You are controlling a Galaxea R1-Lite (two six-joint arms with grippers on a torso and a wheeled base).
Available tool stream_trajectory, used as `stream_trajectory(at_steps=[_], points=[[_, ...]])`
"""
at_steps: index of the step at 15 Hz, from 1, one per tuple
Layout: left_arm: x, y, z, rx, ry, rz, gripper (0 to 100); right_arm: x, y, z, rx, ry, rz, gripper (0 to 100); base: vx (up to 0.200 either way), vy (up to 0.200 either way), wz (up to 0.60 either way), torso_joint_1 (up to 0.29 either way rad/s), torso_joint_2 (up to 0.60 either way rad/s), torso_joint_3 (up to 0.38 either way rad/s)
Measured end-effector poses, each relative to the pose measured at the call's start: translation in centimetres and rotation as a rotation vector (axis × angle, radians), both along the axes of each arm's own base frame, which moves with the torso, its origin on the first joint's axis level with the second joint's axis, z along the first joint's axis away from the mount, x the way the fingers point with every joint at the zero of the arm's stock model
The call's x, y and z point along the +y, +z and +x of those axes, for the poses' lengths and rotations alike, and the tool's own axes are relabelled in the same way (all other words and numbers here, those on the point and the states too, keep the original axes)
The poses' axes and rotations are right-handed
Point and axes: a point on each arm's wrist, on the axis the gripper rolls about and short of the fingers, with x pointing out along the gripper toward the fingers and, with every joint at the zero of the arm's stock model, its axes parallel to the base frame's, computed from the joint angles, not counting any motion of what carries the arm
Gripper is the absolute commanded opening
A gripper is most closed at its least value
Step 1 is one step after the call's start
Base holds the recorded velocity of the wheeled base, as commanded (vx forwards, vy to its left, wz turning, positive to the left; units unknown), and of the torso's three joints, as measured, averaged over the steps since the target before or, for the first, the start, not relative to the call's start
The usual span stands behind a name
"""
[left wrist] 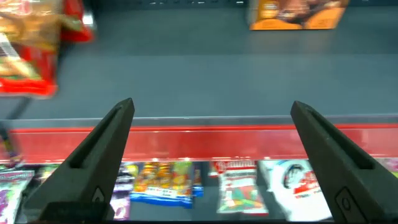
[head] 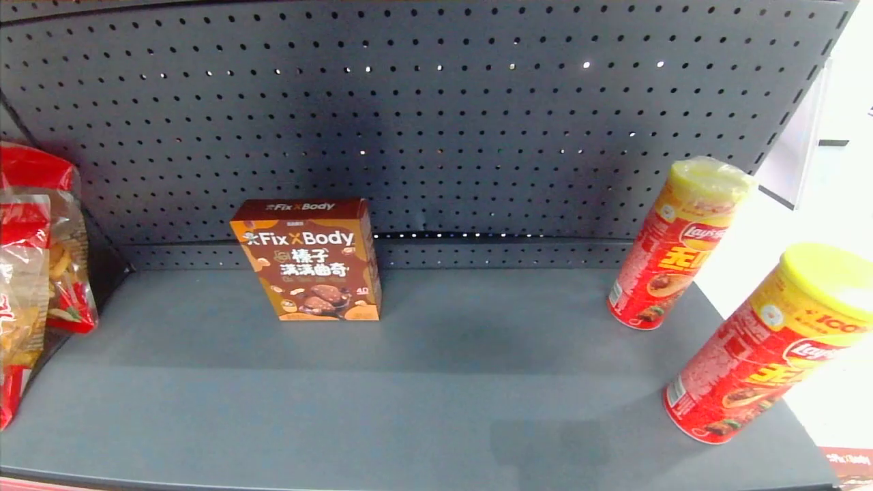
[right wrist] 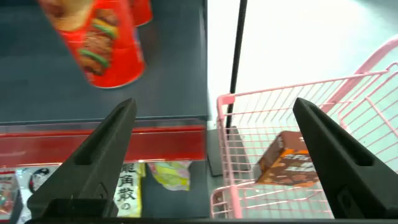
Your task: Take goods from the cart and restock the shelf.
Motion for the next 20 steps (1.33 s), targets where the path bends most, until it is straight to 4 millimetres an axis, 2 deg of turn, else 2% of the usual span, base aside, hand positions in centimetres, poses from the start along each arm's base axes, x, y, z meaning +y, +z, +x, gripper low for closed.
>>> stream_trajectory(at_steps=[13,20], points=[[0.00,0.00,0.00,0.000,0.000,-0.002,100,0.00,0.00,0.00,0.000,0.000,0.000,100,0.000,-0.200,0.00,0.001,0.00,0.003],[0.00,0.00,0.00,0.000,0.000,-0.003,100,0.00,0.00,0.00,0.000,0.000,0.000,100,0.000,0.000,0.00,0.000,0.00,0.000]])
